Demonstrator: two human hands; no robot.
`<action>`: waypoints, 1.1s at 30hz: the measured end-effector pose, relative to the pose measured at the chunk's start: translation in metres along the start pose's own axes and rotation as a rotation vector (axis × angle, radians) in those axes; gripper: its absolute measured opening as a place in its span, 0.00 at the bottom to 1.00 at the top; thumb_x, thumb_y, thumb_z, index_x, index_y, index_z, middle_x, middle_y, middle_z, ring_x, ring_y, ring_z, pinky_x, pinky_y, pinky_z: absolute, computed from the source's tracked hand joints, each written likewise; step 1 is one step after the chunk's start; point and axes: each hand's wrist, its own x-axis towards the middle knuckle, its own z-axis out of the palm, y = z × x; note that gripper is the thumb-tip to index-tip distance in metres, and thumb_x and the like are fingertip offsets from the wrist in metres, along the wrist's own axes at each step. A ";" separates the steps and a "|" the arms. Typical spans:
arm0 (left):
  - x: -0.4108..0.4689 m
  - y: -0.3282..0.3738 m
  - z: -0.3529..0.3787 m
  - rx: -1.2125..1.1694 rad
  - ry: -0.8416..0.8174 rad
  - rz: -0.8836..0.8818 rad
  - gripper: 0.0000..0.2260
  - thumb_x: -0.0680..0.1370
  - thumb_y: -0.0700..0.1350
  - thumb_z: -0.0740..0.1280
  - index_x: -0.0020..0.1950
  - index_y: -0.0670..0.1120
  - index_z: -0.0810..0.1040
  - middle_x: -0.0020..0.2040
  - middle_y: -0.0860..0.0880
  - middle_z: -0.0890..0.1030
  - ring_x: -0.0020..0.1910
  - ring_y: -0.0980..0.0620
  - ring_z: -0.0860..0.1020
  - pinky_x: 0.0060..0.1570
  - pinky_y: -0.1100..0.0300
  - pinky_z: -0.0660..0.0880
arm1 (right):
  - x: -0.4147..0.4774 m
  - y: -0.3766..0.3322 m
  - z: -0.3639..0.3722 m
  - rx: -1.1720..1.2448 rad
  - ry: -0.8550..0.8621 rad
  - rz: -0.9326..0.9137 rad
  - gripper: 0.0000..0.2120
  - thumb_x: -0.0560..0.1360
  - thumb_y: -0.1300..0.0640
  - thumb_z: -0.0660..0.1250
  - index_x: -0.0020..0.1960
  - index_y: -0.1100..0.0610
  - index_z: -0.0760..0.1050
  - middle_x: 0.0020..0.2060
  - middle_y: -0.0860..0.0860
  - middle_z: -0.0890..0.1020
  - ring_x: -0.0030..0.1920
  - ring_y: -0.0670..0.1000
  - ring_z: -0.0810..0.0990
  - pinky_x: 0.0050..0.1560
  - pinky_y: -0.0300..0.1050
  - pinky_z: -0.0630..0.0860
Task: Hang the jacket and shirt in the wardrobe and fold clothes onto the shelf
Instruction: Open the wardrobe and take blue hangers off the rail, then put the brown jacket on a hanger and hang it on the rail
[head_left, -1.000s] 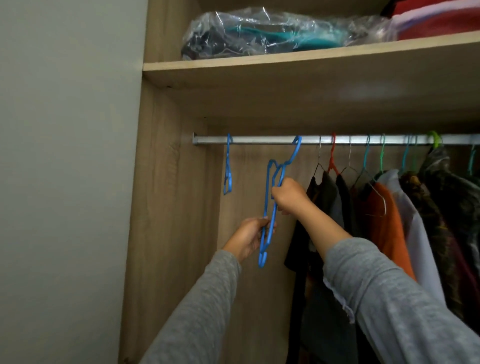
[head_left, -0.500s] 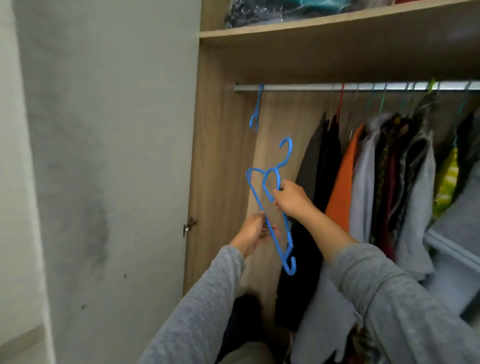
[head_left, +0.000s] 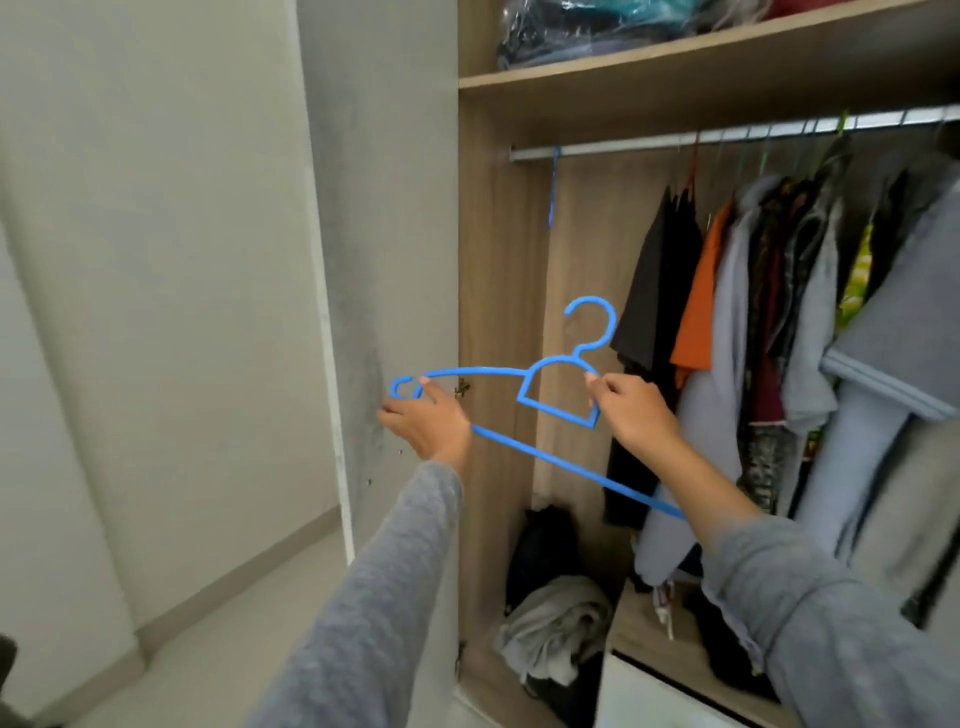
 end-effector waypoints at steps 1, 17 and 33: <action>-0.008 0.004 -0.021 0.066 -0.022 0.132 0.30 0.81 0.51 0.57 0.73 0.32 0.54 0.73 0.36 0.57 0.71 0.39 0.60 0.69 0.51 0.61 | -0.015 -0.004 0.004 -0.004 0.033 0.017 0.22 0.80 0.46 0.55 0.36 0.59 0.75 0.31 0.53 0.76 0.40 0.57 0.77 0.41 0.48 0.70; 0.002 -0.015 -0.335 1.095 -0.394 0.801 0.23 0.80 0.57 0.44 0.48 0.44 0.74 0.45 0.47 0.78 0.50 0.44 0.75 0.51 0.51 0.64 | -0.204 -0.152 0.125 -0.045 -0.190 -0.129 0.23 0.80 0.45 0.54 0.35 0.59 0.73 0.29 0.50 0.75 0.39 0.57 0.75 0.39 0.48 0.68; 0.077 0.005 -0.671 1.196 -0.094 0.367 0.16 0.82 0.53 0.53 0.42 0.43 0.68 0.34 0.53 0.70 0.36 0.46 0.72 0.41 0.56 0.61 | -0.314 -0.421 0.341 0.619 -0.960 -0.452 0.12 0.78 0.55 0.63 0.39 0.61 0.75 0.32 0.53 0.78 0.32 0.47 0.77 0.34 0.30 0.72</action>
